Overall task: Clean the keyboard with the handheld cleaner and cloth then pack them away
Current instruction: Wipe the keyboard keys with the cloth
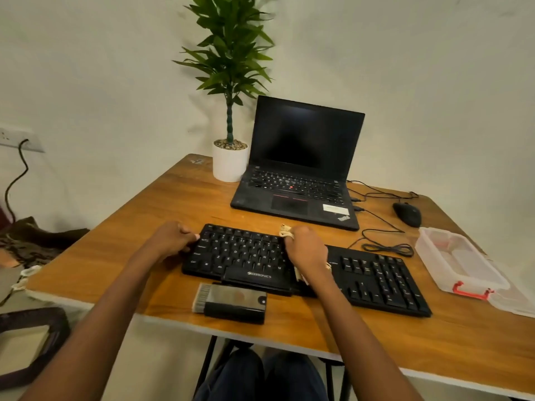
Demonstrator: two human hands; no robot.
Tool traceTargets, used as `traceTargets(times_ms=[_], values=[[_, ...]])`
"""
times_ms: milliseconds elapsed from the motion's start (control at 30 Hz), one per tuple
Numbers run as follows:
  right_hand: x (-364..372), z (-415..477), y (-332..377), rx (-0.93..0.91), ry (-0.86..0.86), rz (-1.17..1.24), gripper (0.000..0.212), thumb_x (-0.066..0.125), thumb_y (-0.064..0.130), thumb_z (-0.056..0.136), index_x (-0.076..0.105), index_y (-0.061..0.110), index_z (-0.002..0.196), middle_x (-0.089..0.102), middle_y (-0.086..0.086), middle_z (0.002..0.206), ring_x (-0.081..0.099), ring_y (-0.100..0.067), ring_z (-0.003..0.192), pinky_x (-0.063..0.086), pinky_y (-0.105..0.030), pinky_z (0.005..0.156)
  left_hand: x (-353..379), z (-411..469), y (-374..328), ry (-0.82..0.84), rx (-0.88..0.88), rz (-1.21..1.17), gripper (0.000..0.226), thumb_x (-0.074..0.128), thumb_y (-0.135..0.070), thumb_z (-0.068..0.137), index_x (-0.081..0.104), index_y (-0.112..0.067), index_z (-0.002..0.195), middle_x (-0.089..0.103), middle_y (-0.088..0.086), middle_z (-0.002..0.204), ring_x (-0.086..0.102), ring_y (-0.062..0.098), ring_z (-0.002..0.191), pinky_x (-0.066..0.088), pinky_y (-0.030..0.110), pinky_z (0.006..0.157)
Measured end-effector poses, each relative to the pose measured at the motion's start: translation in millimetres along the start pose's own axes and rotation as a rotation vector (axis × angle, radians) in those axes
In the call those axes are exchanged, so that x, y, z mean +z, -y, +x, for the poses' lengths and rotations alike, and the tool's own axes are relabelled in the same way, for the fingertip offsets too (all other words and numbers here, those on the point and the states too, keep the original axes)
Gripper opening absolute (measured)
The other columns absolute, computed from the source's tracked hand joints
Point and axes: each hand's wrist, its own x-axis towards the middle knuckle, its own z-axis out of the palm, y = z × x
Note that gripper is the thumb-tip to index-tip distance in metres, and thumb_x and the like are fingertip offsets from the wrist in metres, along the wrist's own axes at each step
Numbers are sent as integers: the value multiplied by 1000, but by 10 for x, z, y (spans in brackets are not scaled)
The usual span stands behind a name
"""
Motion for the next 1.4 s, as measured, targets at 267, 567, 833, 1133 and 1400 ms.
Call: traceTargets(times_ms=[267, 567, 833, 1133, 1400], values=[[416, 163, 981, -354, 218, 78, 23, 45, 16, 91, 65, 6, 96, 62, -12, 104, 56, -28, 95, 40, -32, 67, -166, -2, 103, 201, -71, -220, 24, 55, -3, 89, 66, -11, 109, 68, 9, 102, 56, 15, 87, 44, 21, 67], [276, -54, 1126, -737, 425, 51, 30, 51, 14, 92, 61, 14, 120, 57, -10, 109, 50, -21, 101, 38, -26, 74, -213, -1, 151, 145, -150, -482, 39, 32, 0, 98, 44, -8, 134, 58, 14, 117, 59, 22, 96, 53, 28, 67], [228, 8, 1136, -823, 390, -35, 32, 46, 10, 91, 63, 21, 116, 37, 3, 92, 34, -12, 90, 25, -24, 70, -197, -34, 132, 97, -122, -452, 33, 36, -9, 99, 48, -10, 130, 56, 15, 118, 54, 26, 103, 49, 29, 68], [383, 348, 1149, -617, 272, -77, 32, 46, 7, 90, 67, 24, 107, 57, -1, 117, 45, -23, 115, 36, -43, 96, -178, -35, 69, 98, -179, -583, 45, 30, -10, 102, 23, -15, 146, 67, 13, 89, 64, 20, 79, 54, 28, 61], [257, -40, 1056, -833, 262, -66, 28, 49, 11, 90, 67, 21, 109, 53, -5, 117, 43, -20, 111, 34, -34, 89, -165, -19, 76, -18, -190, -497, 42, 33, -10, 101, 33, -17, 142, 61, 11, 88, 59, 20, 75, 53, 32, 66]])
